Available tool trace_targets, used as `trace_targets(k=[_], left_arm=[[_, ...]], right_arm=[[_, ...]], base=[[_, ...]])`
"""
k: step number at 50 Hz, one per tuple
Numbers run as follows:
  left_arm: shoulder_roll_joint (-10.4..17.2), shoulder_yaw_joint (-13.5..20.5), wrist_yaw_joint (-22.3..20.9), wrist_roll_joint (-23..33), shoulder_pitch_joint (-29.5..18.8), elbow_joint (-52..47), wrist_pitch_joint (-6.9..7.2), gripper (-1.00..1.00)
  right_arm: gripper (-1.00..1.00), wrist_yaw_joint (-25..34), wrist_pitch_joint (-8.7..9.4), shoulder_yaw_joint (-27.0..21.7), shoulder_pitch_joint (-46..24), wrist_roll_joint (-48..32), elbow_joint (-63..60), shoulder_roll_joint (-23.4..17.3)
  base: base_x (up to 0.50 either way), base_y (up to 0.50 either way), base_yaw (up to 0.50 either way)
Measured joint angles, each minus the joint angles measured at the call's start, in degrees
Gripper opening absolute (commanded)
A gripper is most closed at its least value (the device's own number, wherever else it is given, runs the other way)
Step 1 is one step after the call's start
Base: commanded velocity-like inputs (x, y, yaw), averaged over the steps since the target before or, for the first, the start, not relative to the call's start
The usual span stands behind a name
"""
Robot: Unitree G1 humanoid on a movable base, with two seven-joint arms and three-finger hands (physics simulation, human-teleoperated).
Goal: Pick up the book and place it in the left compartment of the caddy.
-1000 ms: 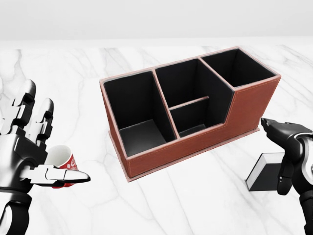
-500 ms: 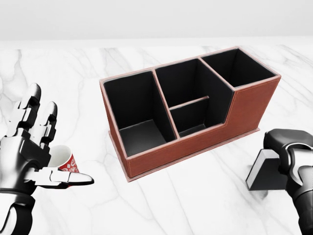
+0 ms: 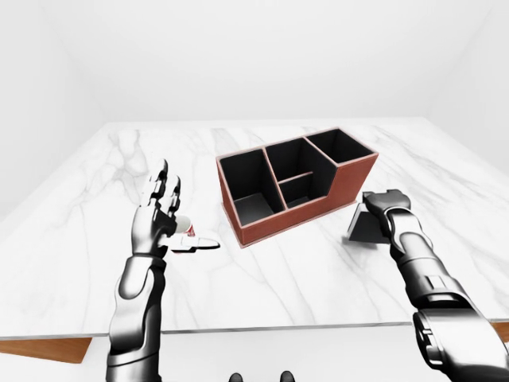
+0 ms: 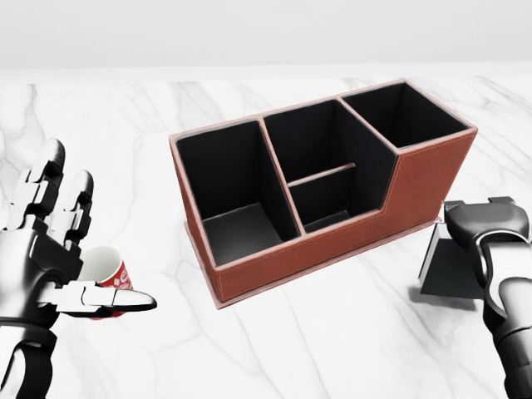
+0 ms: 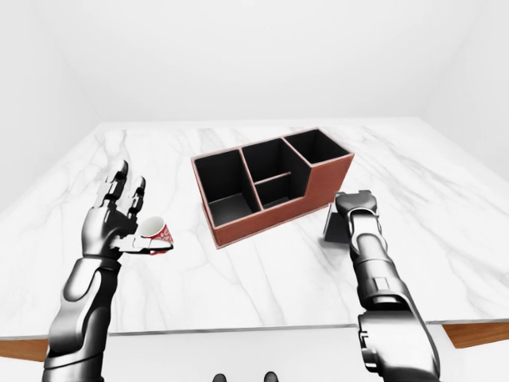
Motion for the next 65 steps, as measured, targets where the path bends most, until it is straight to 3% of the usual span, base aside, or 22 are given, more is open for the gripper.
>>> trace_targets(k=[12, 21, 30, 50, 65], left_arm=[[0.69, 0.87, 0.38, -1.03, -0.81, 0.39, 0.0, 1.0], [1.08, 1.27, 0.7, -1.54, -1.44, 1.03, 0.0, 1.0], [1.41, 1.61, 0.85, -1.75, -1.78, 1.25, 0.0, 1.0], [2.35, 2.98, 1.12, -3.52, -2.19, 0.31, 0.0, 1.0], [2.61, 4.22, 1.06, -4.24, -1.18, -1.27, 0.0, 1.0]], right_arm=[[-1.0, 17.66, 0.0, -4.37, 3.17, 0.74, -27.44, 3.82], [-1.0, 22.58, 0.0, -5.06, 1.33, 3.49, -37.43, 6.62], [-1.0, 17.08, 0.0, -3.27, -5.51, 7.54, -32.19, 9.75], [-1.0, -3.54, 0.0, 1.61, -22.99, 14.5, -7.88, 16.1], [-1.0, -12.66, -0.34, 4.13, -31.6, 17.57, 9.11, 20.37]], base=[[0.0, 0.0, 0.0], [0.0, 0.0, 0.0], [0.0, 0.0, 0.0], [0.0, 0.0, 0.0], [0.0, 0.0, 0.0]])
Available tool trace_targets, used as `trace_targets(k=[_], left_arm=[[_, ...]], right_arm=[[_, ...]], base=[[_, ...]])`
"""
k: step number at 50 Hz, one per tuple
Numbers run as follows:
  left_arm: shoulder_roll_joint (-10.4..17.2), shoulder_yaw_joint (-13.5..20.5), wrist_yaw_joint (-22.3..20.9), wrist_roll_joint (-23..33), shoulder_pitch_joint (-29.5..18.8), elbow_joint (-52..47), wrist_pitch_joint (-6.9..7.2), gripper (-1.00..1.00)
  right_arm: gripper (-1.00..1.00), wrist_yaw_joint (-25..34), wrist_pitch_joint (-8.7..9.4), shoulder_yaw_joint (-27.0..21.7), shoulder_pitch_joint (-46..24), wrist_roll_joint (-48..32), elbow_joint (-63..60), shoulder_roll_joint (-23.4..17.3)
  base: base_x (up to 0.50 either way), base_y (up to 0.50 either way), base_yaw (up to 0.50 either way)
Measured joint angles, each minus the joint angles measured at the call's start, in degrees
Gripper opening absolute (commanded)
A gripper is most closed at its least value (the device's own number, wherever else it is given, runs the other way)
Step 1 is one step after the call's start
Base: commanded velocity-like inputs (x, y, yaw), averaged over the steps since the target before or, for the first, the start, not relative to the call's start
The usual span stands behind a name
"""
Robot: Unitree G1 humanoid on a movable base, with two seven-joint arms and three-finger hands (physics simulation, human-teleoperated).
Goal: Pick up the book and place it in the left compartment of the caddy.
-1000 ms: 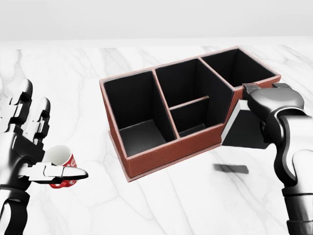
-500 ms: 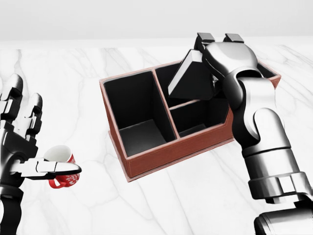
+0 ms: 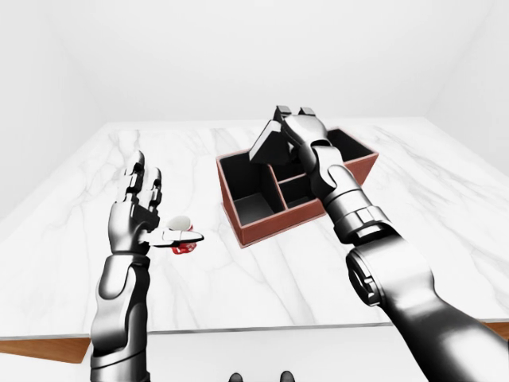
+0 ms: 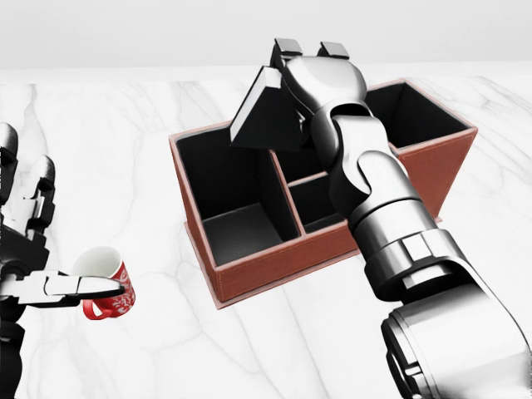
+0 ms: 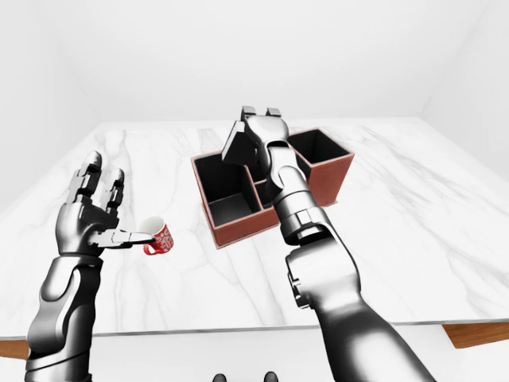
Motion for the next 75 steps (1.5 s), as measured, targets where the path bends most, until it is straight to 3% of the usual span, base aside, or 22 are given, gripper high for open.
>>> trace_targets(k=[20, 42, 75], left_arm=[[0.8, 3.14, 0.73, -1.28, 1.46, -1.22, 0.0, 1.0], [1.52, 5.89, 1.78, -2.21, 2.49, -1.58, 0.0, 1.0], [1.77, 6.53, 1.83, -2.88, 2.85, -2.18, 0.0, 1.0]], right_arm=[[-1.0, -5.29, -2.31, 1.53, -4.61, 3.06, 10.72, 2.9], [-1.0, -6.98, -4.6, 2.65, -4.32, 2.43, 15.23, 5.94], [-1.0, -4.82, -4.55, 2.97, -3.18, 1.24, 16.75, 7.19]], base=[[0.0, 0.0, 0.0], [0.0, 0.0, 0.0], [0.0, 0.0, 0.0]])
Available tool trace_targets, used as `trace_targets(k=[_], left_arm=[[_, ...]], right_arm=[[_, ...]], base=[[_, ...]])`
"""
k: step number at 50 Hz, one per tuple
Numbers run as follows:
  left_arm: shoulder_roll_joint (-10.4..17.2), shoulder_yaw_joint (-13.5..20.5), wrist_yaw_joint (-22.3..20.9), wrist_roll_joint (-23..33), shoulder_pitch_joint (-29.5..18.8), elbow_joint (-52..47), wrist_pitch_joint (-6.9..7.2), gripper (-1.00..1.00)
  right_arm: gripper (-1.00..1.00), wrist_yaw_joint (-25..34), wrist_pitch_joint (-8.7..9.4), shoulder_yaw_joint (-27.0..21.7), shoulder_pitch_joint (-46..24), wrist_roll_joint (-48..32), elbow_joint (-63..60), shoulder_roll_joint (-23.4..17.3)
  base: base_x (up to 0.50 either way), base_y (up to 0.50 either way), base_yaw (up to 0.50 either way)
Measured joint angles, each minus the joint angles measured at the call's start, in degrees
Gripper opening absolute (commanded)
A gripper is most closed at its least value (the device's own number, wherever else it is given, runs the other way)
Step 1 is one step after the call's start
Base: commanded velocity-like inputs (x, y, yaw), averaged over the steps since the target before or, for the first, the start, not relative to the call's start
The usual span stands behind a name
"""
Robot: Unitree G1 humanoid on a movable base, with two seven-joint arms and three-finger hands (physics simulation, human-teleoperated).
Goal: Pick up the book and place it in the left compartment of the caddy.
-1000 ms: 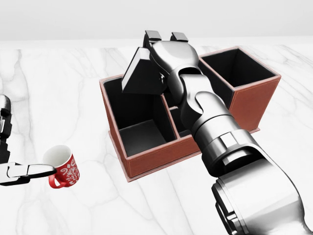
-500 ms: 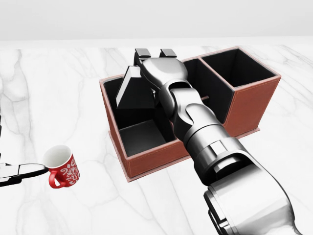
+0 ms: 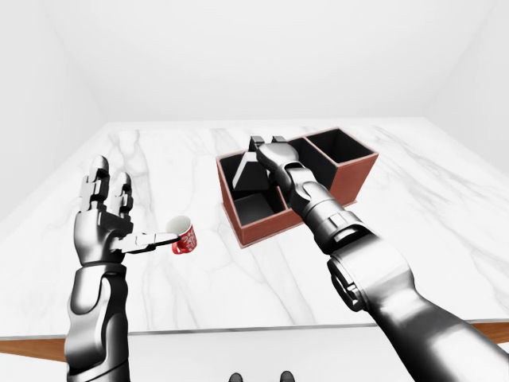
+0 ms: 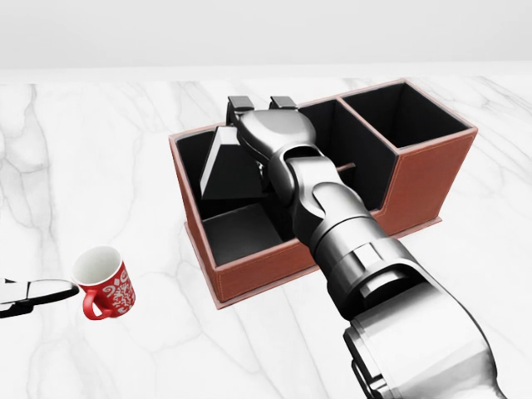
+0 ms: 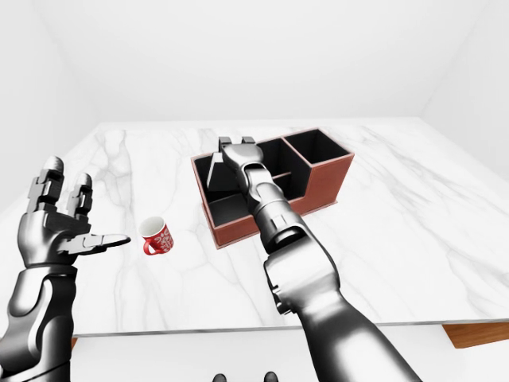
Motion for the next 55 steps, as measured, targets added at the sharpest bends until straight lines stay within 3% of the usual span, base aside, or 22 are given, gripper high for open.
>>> trace_targets(k=[6, 27, 55], left_arm=[[0.0, 0.15, -0.08, -0.16, 0.12, -0.35, 0.0, 1.0], [0.02, 0.1, -0.21, -0.27, 0.03, -0.1, 0.0, 1.0], [-0.24, 0.12, -0.36, -0.12, 0.38, -0.83, 0.0, 1.0]], right_arm=[[-1.0, 0.99, -0.1, 0.0, 0.05, -0.11, 0.0, -0.05], [-1.0, -4.33, -0.7, 0.33, 5.93, -2.42, 2.56, 2.41], [-1.0, -8.48, -1.77, 0.59, 8.13, -5.6, 3.25, 3.1]], base=[[0.0, 0.0, 0.0], [0.0, 0.0, 0.0], [0.0, 0.0, 0.0]])
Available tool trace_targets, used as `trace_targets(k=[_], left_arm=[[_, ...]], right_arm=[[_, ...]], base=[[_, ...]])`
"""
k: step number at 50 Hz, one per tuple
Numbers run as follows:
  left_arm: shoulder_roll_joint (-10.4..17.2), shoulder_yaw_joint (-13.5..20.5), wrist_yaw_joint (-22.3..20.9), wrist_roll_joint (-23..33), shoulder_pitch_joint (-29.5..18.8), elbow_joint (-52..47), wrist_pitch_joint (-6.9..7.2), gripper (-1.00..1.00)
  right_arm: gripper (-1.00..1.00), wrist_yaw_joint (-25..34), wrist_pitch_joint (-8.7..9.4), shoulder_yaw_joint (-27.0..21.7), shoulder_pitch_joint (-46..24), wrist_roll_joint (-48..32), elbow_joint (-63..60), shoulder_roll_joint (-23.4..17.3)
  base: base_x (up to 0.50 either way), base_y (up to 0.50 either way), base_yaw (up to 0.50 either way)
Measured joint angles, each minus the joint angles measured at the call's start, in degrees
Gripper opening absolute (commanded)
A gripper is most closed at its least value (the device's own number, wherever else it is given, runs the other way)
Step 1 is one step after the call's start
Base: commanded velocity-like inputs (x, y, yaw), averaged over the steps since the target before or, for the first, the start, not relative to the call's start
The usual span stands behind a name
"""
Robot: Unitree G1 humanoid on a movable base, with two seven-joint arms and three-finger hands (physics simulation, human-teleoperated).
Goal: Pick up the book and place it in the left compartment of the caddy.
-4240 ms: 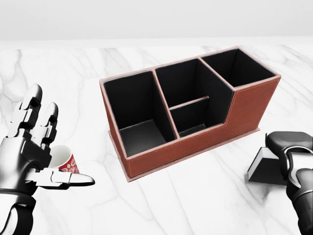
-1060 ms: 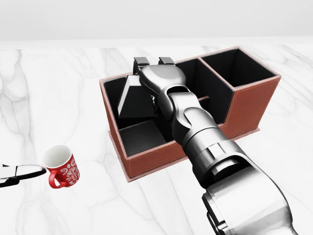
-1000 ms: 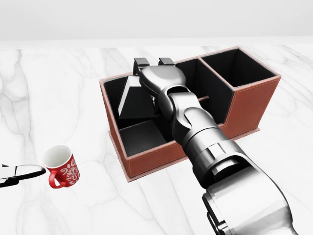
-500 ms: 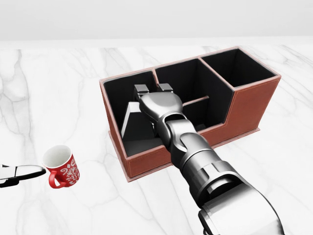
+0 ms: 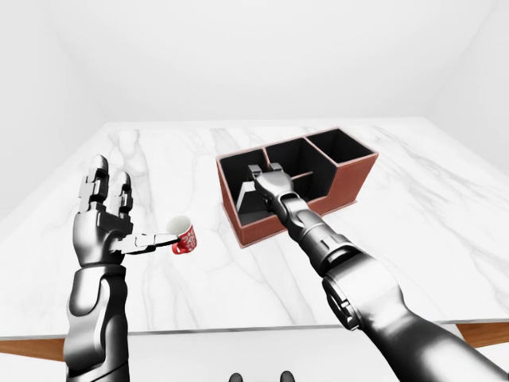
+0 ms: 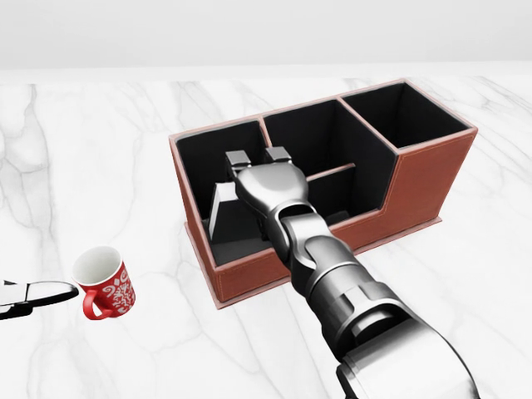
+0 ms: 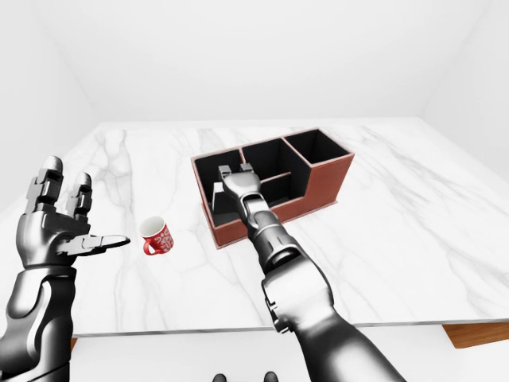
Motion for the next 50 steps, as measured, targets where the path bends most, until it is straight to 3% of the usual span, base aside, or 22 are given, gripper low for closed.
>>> trace_targets(k=[18, 24, 39, 45, 50], left_arm=[[-0.05, -0.16, -0.06, 0.08, 0.02, 0.11, 0.0, 1.0], [-0.07, -0.12, -0.07, 0.07, 0.11, -0.1, 0.0, 1.0], [-0.1, -0.16, -0.08, 0.17, -0.03, 0.07, 0.0, 1.0], [-0.07, -0.22, -0.05, 0.2, -0.15, 0.31, 0.0, 1.0], [-0.04, -0.22, -0.02, 0.16, -0.16, 0.33, 0.0, 1.0]], right_arm=[[-1.0, -1.73, -0.76, -0.09, 0.74, -1.57, 0.21, 0.35], [-0.56, -2.42, -0.65, -0.34, 0.72, -1.96, -0.01, 0.37], [-0.45, -4.08, -0.42, -1.08, 0.55, -2.41, -0.84, 0.4], [-0.31, -4.29, -0.38, -1.15, 0.66, -2.55, -0.99, 0.44], [0.07, -4.36, -0.43, -1.16, 0.76, -2.56, -1.14, 0.46]], base=[[0.0, 0.0, 0.0], [0.0, 0.0, 0.0], [0.0, 0.0, 0.0], [0.0, 0.0, 0.0], [0.0, 0.0, 0.0]])
